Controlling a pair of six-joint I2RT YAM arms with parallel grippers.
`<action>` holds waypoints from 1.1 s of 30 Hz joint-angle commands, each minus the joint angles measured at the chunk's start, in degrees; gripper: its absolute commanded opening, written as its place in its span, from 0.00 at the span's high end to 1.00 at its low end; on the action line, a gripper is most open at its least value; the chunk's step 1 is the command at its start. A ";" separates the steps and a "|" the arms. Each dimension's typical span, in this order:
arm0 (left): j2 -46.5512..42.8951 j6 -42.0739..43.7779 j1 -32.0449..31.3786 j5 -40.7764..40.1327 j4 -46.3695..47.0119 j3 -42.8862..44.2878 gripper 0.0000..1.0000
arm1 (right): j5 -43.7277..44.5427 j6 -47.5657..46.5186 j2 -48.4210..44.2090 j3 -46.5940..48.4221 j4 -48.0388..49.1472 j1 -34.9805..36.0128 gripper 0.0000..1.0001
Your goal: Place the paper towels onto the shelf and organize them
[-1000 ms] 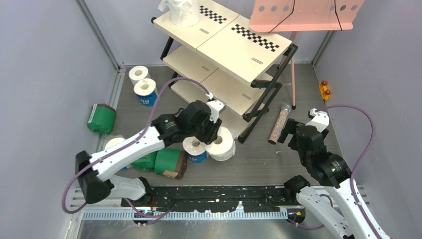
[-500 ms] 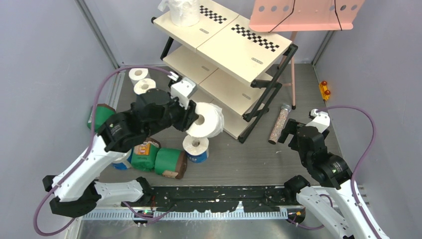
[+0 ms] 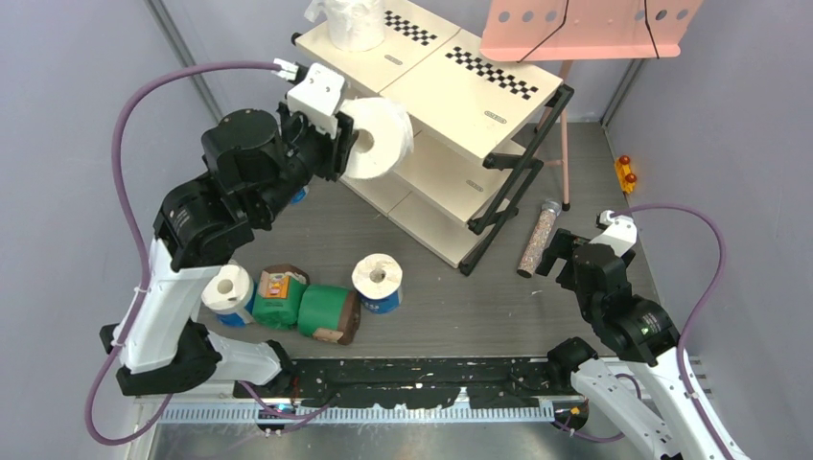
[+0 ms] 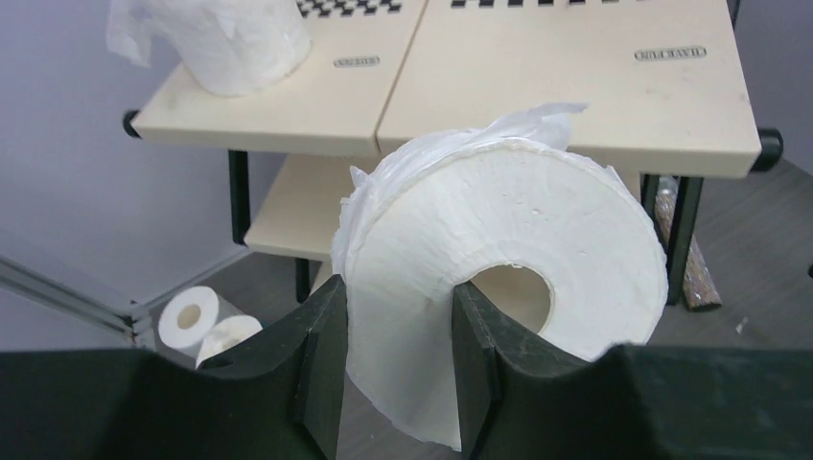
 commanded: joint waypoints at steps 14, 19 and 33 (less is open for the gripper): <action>12.30 15.68 3.70 -2.73 26.92 11.49 0.79 | 1.88 1.22 -0.48 -0.33 1.79 0.28 0.01; 13.46 14.14 5.35 -1.20 27.34 11.76 0.70 | 1.84 1.20 -0.38 -0.39 1.78 0.31 0.01; 16.07 10.29 9.17 2.74 28.93 12.15 0.59 | 1.57 0.94 -0.03 -0.44 1.95 0.26 0.01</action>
